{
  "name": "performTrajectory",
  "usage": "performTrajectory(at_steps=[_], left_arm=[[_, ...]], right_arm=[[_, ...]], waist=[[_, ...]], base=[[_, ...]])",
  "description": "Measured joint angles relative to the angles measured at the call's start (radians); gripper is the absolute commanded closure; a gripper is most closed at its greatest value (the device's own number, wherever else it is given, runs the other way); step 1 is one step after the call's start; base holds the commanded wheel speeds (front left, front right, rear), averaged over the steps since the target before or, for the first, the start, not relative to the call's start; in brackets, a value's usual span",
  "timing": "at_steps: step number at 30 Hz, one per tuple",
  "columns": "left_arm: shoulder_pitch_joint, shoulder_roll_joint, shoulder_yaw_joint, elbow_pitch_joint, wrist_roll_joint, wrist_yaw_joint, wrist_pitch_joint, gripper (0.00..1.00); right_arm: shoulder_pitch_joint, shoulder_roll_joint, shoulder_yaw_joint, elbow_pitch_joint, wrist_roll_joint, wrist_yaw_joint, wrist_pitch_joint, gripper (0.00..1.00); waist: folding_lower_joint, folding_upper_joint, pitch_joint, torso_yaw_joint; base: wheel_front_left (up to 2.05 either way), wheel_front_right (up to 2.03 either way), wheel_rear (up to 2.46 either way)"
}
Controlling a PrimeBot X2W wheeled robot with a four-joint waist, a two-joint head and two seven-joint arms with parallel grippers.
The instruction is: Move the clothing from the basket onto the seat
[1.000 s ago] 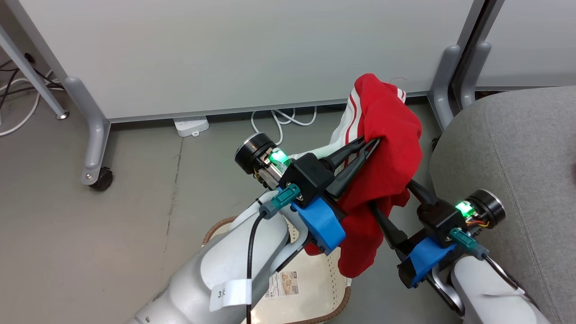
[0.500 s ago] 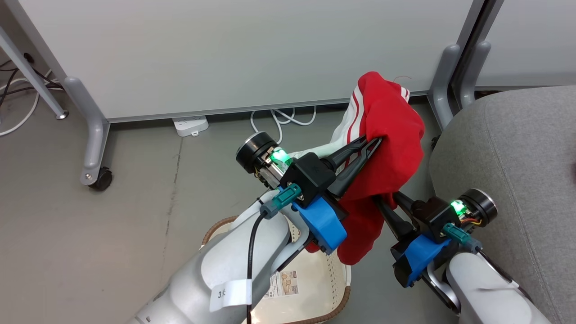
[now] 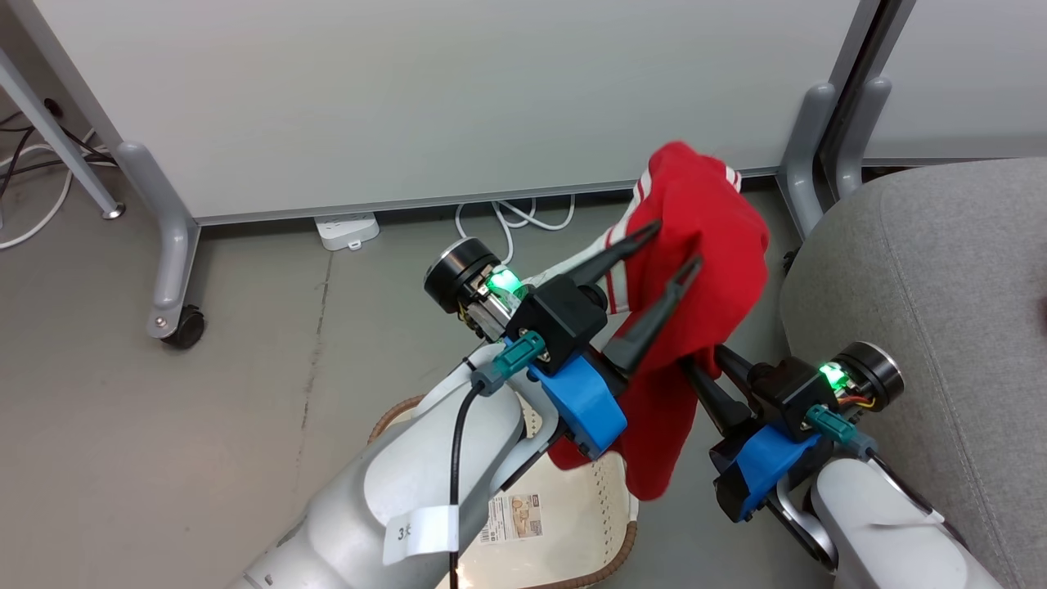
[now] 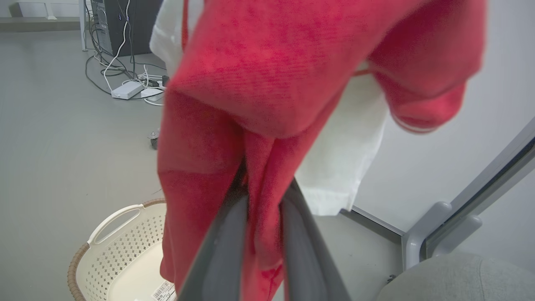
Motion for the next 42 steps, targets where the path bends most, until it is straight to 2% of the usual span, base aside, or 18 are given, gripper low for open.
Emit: performTrajectory(at_steps=[19, 30, 42], left_arm=[[0.000, -0.001, 0.015, 0.001, 0.026, 0.000, 0.000, 0.00], [-0.004, 0.007, 0.008, 0.005, 0.034, 0.000, 0.000, 0.00], [-0.022, 0.015, -0.027, 0.015, 0.033, 0.000, 0.000, 0.00]], right_arm=[[0.001, 0.005, -0.017, -0.006, 0.012, 0.000, 0.000, 1.00], [0.001, 0.038, -0.139, -0.060, -0.001, 0.000, 0.000, 1.00], [0.004, 0.058, -0.289, -0.128, -0.022, 0.000, 0.000, 1.00]], waist=[[0.0000, 0.0000, 0.020, -0.014], [0.0000, 0.0000, 0.060, -0.074], [0.0000, 0.0000, 0.109, -0.181]], base=[[0.00, 0.00, 0.00], [0.00, 0.00, 0.00], [0.00, 0.00, 0.00]])
